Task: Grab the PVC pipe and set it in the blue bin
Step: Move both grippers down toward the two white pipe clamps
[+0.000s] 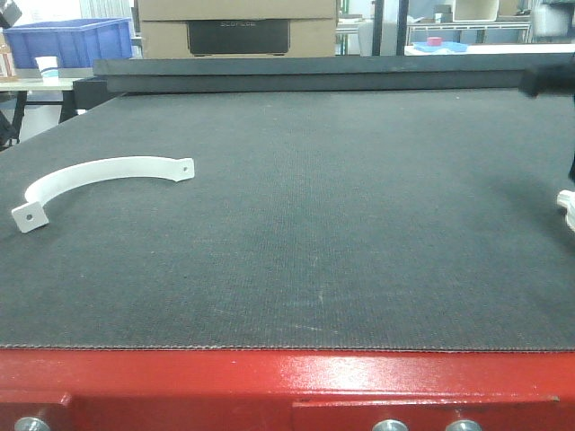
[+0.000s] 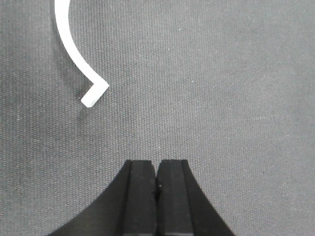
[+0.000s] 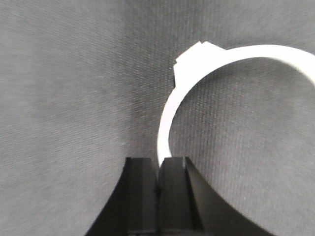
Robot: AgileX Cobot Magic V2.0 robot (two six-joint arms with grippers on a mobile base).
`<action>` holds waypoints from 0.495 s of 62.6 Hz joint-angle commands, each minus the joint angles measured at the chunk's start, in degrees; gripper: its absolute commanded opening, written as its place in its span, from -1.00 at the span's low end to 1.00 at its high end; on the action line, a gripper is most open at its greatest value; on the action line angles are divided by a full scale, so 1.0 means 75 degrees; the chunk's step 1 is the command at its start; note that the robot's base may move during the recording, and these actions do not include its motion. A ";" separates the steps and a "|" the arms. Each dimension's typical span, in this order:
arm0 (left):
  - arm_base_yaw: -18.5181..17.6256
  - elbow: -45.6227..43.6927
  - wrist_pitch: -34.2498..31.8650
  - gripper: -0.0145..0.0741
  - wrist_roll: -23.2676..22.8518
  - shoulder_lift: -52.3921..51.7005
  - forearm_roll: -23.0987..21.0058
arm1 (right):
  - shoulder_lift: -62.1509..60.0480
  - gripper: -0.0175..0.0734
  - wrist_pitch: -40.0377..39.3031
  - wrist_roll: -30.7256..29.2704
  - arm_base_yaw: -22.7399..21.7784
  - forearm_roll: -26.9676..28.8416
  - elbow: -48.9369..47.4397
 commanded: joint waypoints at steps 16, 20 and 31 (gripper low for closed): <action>0.0017 -0.0054 -0.0038 -0.92 -0.0015 -0.0006 -0.0107 | 0.0193 -0.28 -0.0060 -0.0023 0.0021 -0.0116 -0.0087; 0.0017 -0.0054 -0.0038 -0.92 -0.0015 -0.0006 -0.0107 | 0.0314 -0.11 -0.0167 -0.0023 0.0021 -0.0116 -0.0069; 0.0017 -0.0054 -0.0026 -0.92 -0.0015 -0.0006 -0.0107 | 0.0774 -0.08 -0.0396 -0.0023 0.0021 -0.0116 -0.0069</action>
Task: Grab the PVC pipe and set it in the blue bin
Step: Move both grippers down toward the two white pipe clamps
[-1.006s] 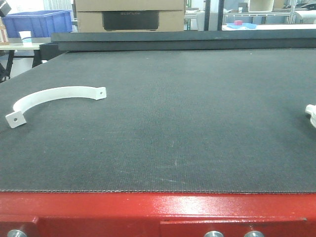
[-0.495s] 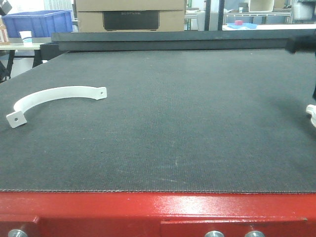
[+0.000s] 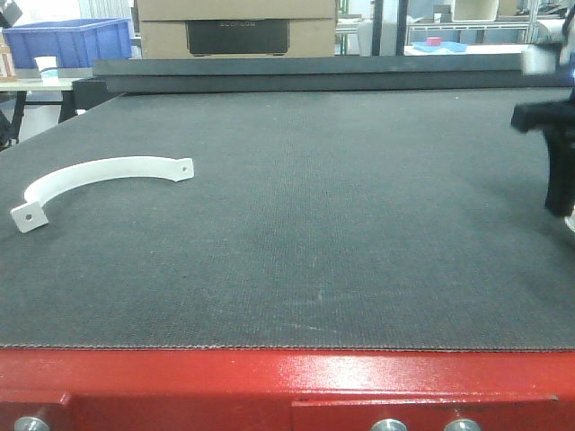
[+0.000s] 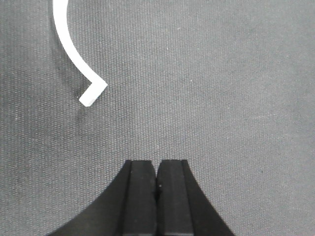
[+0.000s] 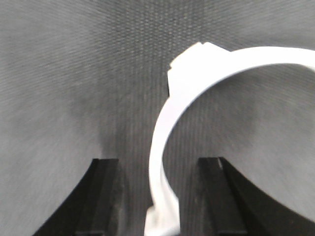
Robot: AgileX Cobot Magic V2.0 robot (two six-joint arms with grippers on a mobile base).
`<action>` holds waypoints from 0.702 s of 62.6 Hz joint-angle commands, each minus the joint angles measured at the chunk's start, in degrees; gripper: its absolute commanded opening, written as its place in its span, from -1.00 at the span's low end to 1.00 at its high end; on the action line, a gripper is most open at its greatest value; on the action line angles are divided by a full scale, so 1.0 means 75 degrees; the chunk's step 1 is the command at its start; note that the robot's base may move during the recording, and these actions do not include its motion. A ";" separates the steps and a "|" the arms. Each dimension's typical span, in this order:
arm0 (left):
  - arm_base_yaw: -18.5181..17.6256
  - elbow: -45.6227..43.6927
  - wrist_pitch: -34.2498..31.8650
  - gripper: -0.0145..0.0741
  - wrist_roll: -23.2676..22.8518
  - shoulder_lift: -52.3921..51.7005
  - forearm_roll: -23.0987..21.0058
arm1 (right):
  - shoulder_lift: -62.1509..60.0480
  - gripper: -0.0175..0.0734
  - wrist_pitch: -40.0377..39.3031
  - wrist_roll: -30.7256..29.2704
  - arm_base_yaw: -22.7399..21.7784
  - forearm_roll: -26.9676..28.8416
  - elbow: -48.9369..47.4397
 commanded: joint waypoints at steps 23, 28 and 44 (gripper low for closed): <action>0.0017 -0.0054 -0.0040 -0.92 -0.0015 -0.0006 -0.0092 | 0.0287 -0.31 -0.0228 -0.0023 0.0021 -0.0069 -0.0051; 0.0017 -0.0054 -0.0040 -0.92 -0.0015 -0.0006 -0.0092 | 0.0287 -0.68 -0.0122 -0.0023 0.0021 -0.0069 -0.0051; 0.0017 -0.0394 0.0033 -0.92 -0.1390 0.0012 0.0760 | 0.0015 -0.96 0.0214 -0.0023 0.0021 -0.0069 -0.0065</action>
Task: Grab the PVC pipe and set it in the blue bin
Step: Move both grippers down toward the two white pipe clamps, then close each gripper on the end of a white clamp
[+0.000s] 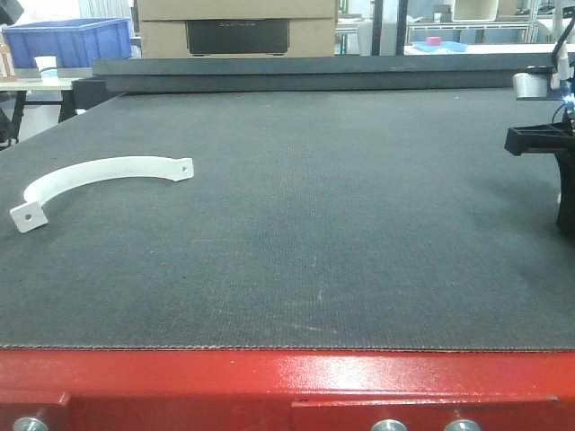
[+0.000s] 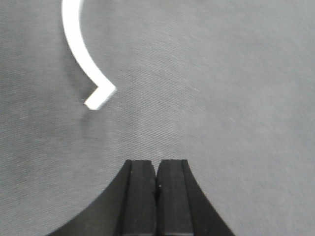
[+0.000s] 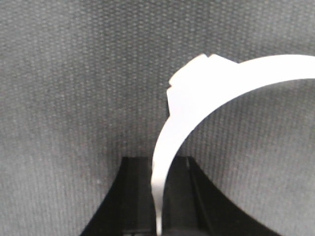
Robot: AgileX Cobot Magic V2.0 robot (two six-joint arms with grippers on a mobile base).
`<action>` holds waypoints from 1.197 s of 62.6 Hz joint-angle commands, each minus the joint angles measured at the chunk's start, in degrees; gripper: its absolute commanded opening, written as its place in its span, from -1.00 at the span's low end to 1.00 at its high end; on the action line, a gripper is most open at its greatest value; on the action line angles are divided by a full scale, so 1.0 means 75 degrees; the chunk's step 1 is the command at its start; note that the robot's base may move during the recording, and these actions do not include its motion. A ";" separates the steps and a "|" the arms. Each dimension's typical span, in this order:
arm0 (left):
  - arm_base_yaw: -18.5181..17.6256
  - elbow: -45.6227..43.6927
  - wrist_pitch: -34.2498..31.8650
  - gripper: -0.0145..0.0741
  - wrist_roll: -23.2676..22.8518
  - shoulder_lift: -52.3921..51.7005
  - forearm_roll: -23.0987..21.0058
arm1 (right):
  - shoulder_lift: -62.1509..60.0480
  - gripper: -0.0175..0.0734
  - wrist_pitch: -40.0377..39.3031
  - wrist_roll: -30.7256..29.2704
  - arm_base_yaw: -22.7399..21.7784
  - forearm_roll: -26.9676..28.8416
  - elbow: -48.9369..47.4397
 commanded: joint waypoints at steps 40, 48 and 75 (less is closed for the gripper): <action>0.0017 -0.3318 0.1195 -0.92 -0.0832 0.2336 0.2030 | -0.1202 -0.96 0.0093 -0.0023 0.0027 -0.0038 -0.0060; 0.0017 -0.3407 0.1193 -0.92 -0.0832 0.2752 0.1970 | -0.1202 -0.96 0.0093 -0.0023 0.0027 -0.0038 -0.0060; 0.0017 -0.3800 0.1292 -0.91 -0.0832 0.3717 0.2122 | -0.1200 -0.96 0.0065 -0.0023 0.0027 -0.0038 -0.0060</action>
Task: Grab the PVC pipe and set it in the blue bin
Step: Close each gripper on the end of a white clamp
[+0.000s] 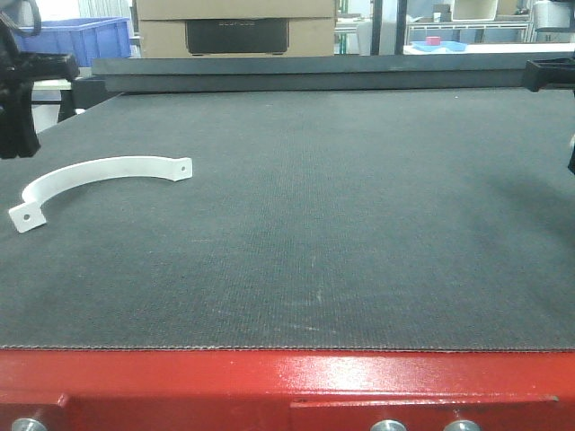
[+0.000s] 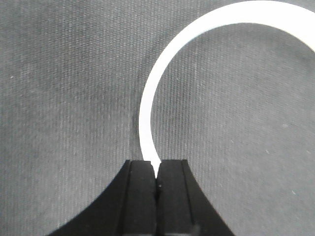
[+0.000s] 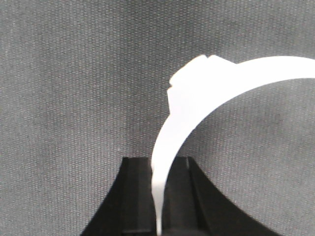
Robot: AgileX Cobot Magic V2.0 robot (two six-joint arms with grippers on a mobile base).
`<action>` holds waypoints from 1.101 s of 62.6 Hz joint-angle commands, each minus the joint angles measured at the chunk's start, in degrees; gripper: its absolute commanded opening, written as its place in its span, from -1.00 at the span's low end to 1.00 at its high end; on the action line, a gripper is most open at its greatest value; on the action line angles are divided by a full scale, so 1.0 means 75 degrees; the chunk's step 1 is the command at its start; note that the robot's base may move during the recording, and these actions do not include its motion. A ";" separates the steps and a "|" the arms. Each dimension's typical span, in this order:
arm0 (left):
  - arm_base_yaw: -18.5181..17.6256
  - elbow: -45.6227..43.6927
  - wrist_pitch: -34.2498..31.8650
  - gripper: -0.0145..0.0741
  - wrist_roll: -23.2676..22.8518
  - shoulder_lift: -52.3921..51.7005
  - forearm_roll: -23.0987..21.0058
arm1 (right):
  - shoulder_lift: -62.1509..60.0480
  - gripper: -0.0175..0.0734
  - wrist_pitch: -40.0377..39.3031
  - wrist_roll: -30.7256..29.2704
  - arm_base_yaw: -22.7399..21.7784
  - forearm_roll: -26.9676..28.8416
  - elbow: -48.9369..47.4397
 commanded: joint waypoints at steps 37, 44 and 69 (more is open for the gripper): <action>0.0017 -0.0097 -0.0053 -0.03 -0.0070 0.0970 0.0299 | -0.0081 -0.96 -0.0201 -0.0023 0.0027 -0.0053 -0.0046; 0.0017 -0.0097 -0.0068 -0.08 -0.0070 0.1041 0.0299 | -0.0081 -0.96 -0.0201 -0.0023 0.0027 -0.0053 -0.0046; 0.0017 -0.0097 -0.0231 -0.93 -0.0070 0.1054 0.0284 | -0.0081 -0.96 -0.0220 -0.0023 0.0027 -0.0053 -0.0046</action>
